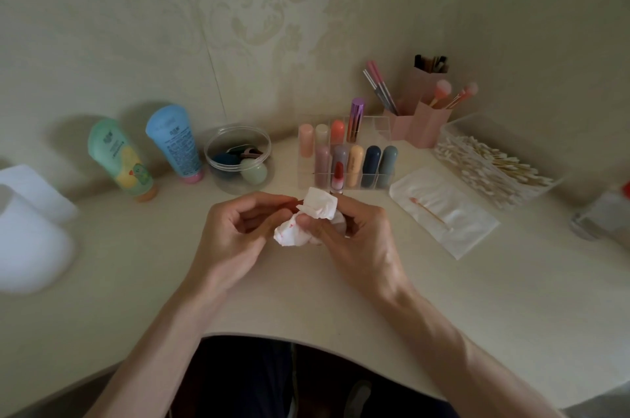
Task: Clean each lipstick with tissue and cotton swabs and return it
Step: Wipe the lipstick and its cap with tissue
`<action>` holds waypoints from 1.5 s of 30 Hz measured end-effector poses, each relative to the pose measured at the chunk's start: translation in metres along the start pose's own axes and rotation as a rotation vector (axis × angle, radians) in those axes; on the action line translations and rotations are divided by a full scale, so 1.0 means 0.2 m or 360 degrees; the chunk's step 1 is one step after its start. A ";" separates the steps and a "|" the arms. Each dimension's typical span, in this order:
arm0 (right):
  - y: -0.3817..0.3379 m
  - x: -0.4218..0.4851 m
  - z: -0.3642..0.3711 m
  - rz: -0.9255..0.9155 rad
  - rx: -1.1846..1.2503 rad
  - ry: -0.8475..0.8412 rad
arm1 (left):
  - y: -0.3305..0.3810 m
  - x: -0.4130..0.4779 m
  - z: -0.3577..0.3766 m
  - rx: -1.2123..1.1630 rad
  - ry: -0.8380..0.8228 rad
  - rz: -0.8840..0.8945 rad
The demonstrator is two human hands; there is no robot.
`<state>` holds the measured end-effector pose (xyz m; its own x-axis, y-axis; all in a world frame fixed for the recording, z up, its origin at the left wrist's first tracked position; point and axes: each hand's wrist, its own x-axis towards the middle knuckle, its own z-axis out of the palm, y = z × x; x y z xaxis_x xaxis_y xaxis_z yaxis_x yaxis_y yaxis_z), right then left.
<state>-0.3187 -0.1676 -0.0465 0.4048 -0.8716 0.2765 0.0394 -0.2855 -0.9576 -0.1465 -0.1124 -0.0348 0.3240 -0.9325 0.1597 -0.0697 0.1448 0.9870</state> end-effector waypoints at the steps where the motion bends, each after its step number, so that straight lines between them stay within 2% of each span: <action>1: 0.00 0.00 0.00 -0.0002 0.0013 0.0004 | 0.01 0.00 0.00 -0.0032 -0.0006 -0.0015; 4: -0.02 0.00 0.00 -0.0045 -0.0037 0.0029 | 0.02 0.00 0.00 -0.0082 -0.0074 -0.0127; 8: -0.02 -0.02 -0.01 -0.0084 -0.0152 0.0033 | 0.01 0.00 0.00 0.0025 -0.0050 -0.0111; 18: -0.03 -0.02 -0.01 -0.0065 -0.0054 0.0018 | 0.01 0.00 0.00 -0.0017 -0.0073 -0.0142; 26: -0.01 -0.01 0.00 0.0008 -0.0045 -0.0096 | 0.00 0.00 -0.01 -0.0036 -0.0052 -0.0074; 34: -0.01 -0.01 0.00 -0.0030 -0.0067 -0.0095 | 0.00 -0.02 0.00 0.0060 0.0010 0.0150; 39: -0.02 -0.01 -0.01 -0.0140 -0.0120 -0.0058 | 0.01 -0.01 -0.01 -0.0038 -0.0124 -0.0137; 45: -0.01 -0.01 -0.01 -0.0098 -0.0143 -0.0066 | -0.03 -0.01 -0.01 0.0000 0.0020 -0.0121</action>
<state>-0.3207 -0.1665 -0.0458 0.4418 -0.8345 0.3294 -0.0157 -0.3743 -0.9272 -0.1452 -0.1110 -0.0410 0.3403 -0.9365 0.0847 -0.0445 0.0739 0.9963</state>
